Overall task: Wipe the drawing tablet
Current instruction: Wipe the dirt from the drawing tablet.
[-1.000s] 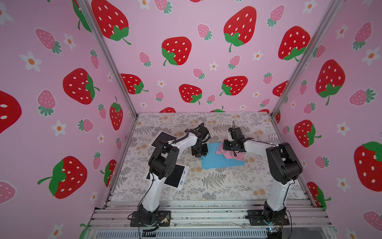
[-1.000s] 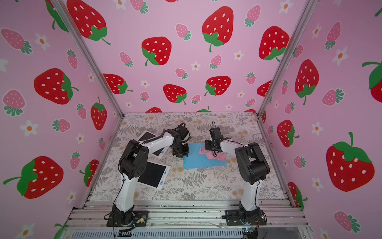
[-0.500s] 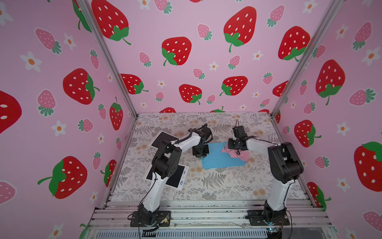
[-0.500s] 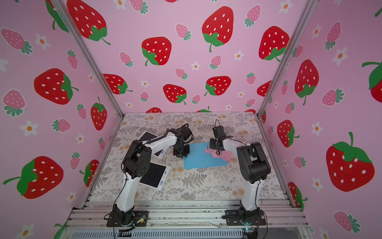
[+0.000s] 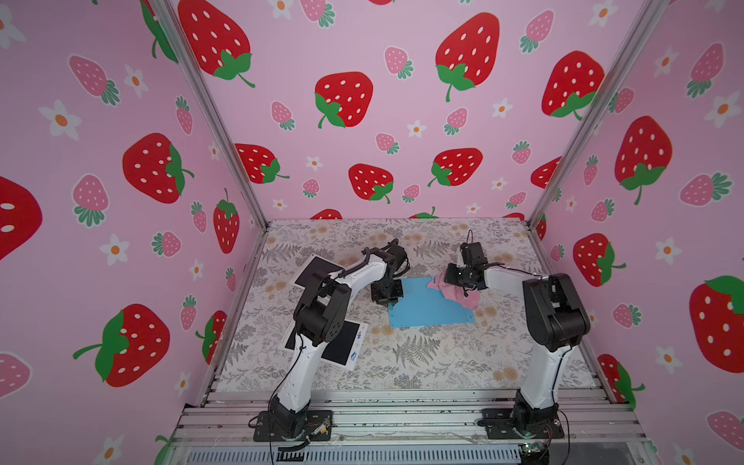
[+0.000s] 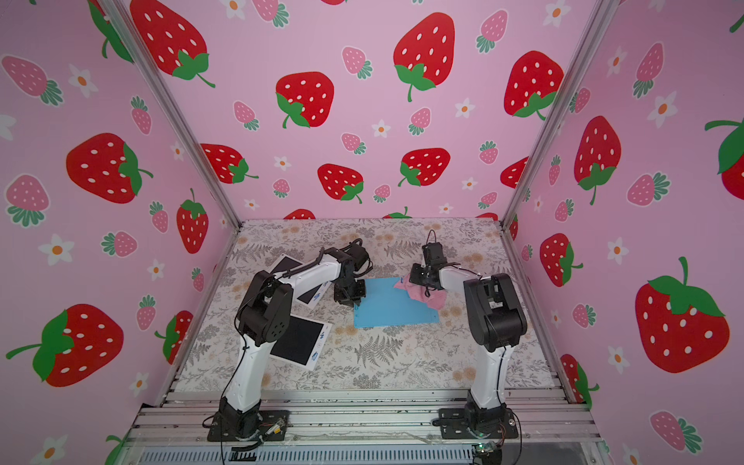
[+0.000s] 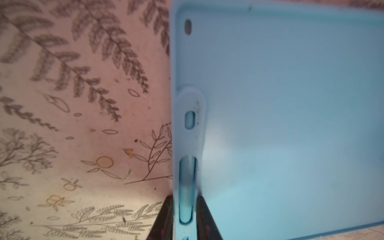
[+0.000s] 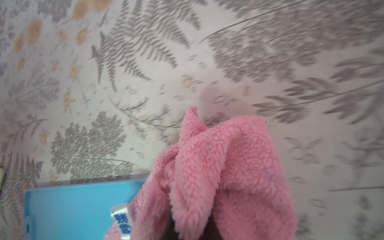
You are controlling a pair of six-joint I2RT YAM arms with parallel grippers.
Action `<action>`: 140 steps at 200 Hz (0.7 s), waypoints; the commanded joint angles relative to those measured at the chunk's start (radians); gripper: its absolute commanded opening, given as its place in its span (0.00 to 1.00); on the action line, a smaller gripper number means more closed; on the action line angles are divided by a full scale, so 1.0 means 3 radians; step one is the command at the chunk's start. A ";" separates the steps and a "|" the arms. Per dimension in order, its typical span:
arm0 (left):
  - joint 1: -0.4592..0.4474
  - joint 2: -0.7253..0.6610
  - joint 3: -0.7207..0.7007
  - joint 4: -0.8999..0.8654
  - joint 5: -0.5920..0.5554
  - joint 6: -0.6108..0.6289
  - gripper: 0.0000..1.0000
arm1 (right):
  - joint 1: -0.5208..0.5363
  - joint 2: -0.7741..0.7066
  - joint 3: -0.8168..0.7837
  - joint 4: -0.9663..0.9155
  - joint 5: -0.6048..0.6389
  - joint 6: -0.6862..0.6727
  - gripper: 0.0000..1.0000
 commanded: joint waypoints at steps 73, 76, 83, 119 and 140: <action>0.0271 0.0279 -0.0144 -0.0353 -0.0333 0.0100 0.19 | 0.0604 -0.0127 -0.0638 0.1125 0.0266 -0.0069 0.02; 0.0276 0.0283 -0.0149 -0.0357 -0.0337 0.0102 0.19 | 0.0582 -0.0129 -0.0648 0.1118 0.0291 -0.0063 0.02; 0.0283 0.0283 -0.0152 -0.0359 -0.0334 0.0113 0.19 | 0.0507 -0.0146 -0.0671 0.1088 0.0339 -0.0033 0.01; 0.0294 0.0273 -0.0163 -0.0348 -0.0308 0.0118 0.19 | 0.0159 -0.0328 -0.0880 0.1035 0.0458 0.0061 0.00; 0.0291 0.0272 -0.0172 -0.0324 -0.0292 0.0129 0.19 | 0.0337 -0.0311 -0.0807 0.1019 0.0383 -0.0115 0.00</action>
